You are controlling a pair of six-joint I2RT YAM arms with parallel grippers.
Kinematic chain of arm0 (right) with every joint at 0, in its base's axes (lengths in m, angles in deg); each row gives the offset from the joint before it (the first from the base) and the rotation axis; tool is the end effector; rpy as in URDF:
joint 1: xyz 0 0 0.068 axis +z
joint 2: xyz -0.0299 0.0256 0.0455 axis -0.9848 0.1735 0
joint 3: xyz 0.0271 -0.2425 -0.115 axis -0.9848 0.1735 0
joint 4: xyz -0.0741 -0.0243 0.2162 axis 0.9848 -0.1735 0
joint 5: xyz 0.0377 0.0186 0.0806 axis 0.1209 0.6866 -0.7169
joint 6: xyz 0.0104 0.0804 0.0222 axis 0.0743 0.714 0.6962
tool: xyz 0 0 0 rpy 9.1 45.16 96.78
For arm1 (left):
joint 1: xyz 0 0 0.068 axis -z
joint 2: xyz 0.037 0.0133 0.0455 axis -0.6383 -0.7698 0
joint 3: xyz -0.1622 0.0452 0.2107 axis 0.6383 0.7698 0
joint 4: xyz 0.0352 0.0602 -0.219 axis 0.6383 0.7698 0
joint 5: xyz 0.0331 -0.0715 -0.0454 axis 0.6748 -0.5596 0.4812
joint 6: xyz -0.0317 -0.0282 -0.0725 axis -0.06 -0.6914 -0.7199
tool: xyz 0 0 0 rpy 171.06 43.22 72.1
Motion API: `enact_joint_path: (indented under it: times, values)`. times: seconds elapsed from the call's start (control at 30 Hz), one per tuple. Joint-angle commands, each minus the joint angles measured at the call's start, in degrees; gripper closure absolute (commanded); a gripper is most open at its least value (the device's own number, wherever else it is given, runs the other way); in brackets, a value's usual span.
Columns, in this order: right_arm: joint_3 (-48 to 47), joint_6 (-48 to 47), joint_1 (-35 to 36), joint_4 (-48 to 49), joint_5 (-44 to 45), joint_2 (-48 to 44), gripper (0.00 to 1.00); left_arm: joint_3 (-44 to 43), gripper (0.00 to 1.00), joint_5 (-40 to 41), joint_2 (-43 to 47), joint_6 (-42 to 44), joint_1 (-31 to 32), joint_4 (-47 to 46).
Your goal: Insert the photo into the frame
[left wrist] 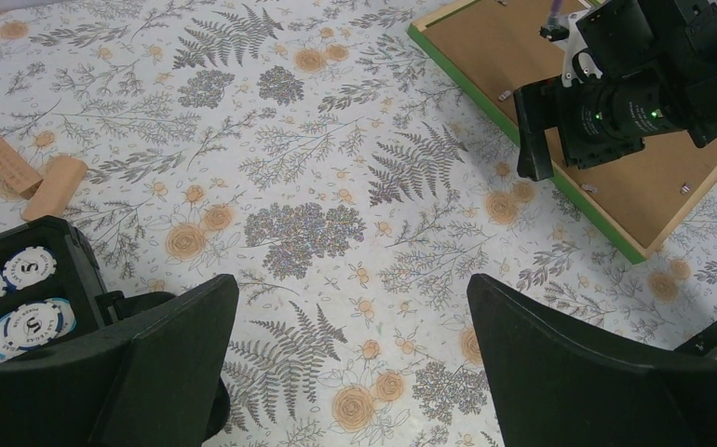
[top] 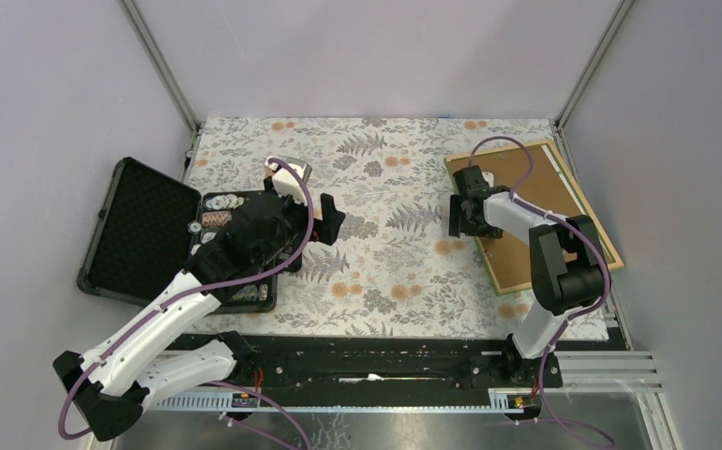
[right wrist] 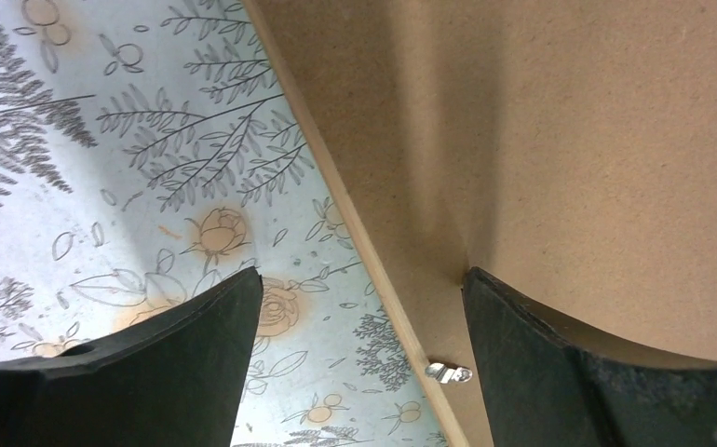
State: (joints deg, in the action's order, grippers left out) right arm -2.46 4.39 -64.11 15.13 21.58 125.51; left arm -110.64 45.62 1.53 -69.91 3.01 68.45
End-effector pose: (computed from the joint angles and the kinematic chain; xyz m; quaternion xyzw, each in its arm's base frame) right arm 0.3212 0.0669 0.1549 0.0390 0.9608 -0.0900 0.2592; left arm 0.1618 -0.1303 0.3481 0.1419 0.7922 -0.2144 0.5534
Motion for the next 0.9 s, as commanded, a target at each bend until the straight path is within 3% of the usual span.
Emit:
enact_joint_path:
  times: [0.0,0.27,0.43,0.53,0.67,0.87]
  values:
    - [3.6,7.2,3.1,-1.0,-13.4,0.9,0.16,-0.1,0.01,1.4,0.2,1.0,0.1,-2.7]
    - [8.7,13.9,9.9,4.8,-23.7,2.6,0.18,-0.1,0.01,2.2,0.1,1.2,0.1,-2.6]
    - [6.1,13.2,13.0,5.4,-23.5,-0.5,0.18,-0.1,0.01,2.1,-0.2,1.2,0.1,-2.5]
    - [2.3,11.9,13.0,2.8,-19.6,-5.2,0.16,-0.1,0.01,1.9,-0.5,1.2,0.1,-2.5]
    - [-3.4,8.9,11.3,-2.1,-6.5,-9.5,0.10,-0.1,0.01,2.1,-0.3,1.2,0.1,-2.5]
    - [-6.3,7.5,-2.0,-1.4,-0.3,-11.1,0.07,0.0,0.01,1.8,-0.2,1.1,0.1,-2.5]
